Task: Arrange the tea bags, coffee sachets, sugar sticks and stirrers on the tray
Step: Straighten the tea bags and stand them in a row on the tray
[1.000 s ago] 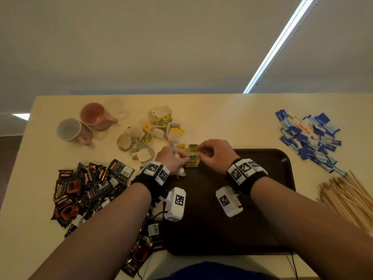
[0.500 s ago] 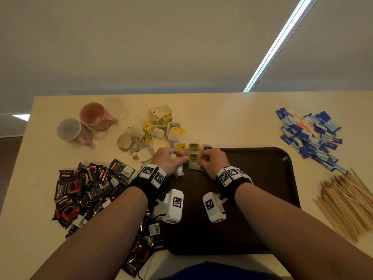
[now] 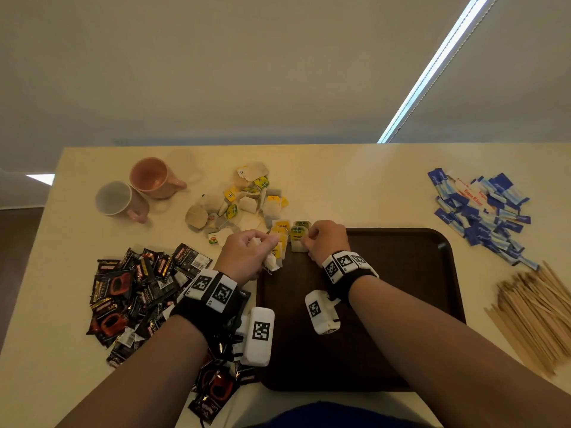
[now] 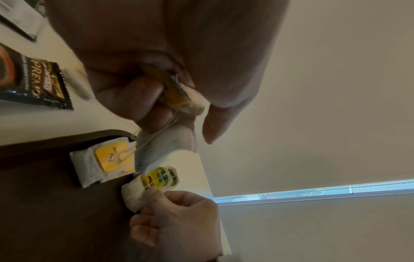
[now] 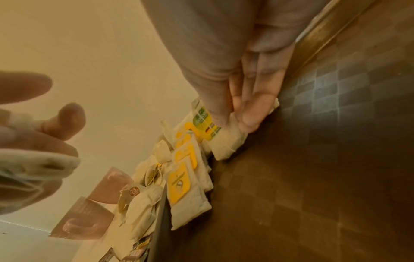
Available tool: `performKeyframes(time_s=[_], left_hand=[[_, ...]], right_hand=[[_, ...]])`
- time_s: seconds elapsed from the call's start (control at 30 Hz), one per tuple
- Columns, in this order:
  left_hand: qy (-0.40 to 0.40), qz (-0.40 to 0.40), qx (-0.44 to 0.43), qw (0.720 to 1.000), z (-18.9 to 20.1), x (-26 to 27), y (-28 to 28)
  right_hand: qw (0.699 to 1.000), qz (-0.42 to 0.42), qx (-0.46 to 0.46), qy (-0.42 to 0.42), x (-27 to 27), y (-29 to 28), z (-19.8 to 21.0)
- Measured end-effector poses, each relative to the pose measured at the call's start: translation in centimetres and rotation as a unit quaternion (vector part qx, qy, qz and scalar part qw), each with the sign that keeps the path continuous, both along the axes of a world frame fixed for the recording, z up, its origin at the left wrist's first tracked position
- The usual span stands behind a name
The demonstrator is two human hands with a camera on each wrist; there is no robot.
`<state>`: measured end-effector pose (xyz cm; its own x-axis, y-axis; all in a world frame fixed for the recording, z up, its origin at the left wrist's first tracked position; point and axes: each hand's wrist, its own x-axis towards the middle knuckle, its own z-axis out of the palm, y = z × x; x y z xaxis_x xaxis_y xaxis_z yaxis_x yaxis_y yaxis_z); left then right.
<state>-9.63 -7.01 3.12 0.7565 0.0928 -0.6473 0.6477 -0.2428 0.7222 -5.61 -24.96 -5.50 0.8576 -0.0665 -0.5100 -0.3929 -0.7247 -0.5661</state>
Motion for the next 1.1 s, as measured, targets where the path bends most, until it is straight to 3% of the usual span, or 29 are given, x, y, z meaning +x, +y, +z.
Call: performKeyframes(time_s=[0.17, 0.27, 0.37, 0.47, 0.63, 0.83, 1.1], left_hand=[[0.032, 0.080, -0.094, 0.992, 1.2, -0.9, -0.2], [0.050, 0.132, -0.169, 0.975, 2.2, -1.4, -0.4], [0.055, 0.169, -0.217, 0.960, 3.1, -1.9, -0.5], [0.049, 0.180, -0.253, 0.949, 3.8, -2.2, -0.7], [0.038, 0.186, -0.299, 0.935, 4.7, -3.0, -1.2], [0.023, 0.187, -0.345, 0.920, 5.4, -4.3, -1.4], [0.015, 0.184, -0.362, 0.914, 5.6, -6.0, -0.5]], right_hand=[[1.000, 0.000, -0.009, 0.023, 0.0, -0.5, 0.8], [0.999, 0.024, 0.005, -0.020, -0.6, -0.8, 2.7], [0.989, 0.082, 0.101, -0.072, -1.8, -0.7, 6.2], [0.967, 0.142, 0.200, -0.070, -3.2, -0.6, 9.1], [0.954, 0.190, 0.222, -0.071, -4.9, -0.7, 10.6], [0.951, 0.134, 0.256, -0.107, -5.9, -0.9, 12.0], [0.951, 0.030, 0.297, -0.084, -6.1, -1.9, 13.5]])
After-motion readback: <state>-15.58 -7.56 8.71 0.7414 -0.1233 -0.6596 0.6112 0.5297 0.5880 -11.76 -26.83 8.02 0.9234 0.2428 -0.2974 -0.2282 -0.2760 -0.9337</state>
